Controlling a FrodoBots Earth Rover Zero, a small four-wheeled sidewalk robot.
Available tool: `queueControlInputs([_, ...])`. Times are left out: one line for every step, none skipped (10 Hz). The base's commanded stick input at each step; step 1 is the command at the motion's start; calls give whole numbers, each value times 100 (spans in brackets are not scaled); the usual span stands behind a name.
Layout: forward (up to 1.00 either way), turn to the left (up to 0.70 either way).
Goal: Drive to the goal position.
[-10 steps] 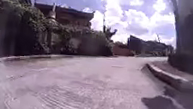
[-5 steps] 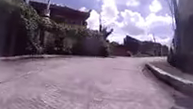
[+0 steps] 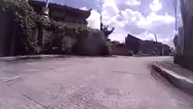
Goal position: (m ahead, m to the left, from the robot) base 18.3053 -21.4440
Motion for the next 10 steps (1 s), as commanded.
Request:
queueControlInputs([85, 0])
queueControlInputs([85, 0])
queueControlInputs([85, 0])
queueControlInputs([85, 0])
queueControlInputs([85, 0])
queueControlInputs([85, 0])
queueControlInputs([85, 0])
queueControlInputs([85, 0])
queueControlInputs([85, -1])
queueControlInputs([85, -15])
